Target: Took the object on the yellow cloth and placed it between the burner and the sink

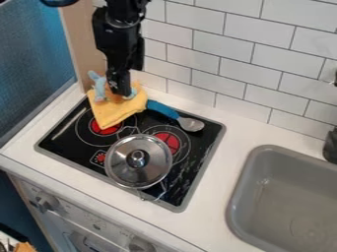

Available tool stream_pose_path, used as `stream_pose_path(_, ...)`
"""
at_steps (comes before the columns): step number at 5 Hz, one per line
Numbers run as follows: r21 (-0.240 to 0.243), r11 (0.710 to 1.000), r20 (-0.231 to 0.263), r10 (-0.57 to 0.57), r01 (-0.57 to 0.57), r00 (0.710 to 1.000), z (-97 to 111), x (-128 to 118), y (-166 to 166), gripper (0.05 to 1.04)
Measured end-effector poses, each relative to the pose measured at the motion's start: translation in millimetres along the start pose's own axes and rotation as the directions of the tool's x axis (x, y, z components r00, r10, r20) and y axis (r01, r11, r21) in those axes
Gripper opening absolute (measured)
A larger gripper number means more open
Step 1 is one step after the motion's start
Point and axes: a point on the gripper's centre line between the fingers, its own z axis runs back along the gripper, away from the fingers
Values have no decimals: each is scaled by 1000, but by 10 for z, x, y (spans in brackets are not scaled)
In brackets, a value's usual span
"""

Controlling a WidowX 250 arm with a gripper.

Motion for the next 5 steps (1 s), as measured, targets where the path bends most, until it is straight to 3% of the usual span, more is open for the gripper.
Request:
stream_pose_path(2,30,998,110,59,-63,992,-475,363,-393,1001)
stream_pose_path(4,83,991,134,94,-106,987,-847,584,-477,1001)
stream_pose_path(5,119,988,92,90,-100,992,-987,600,-417,1001)
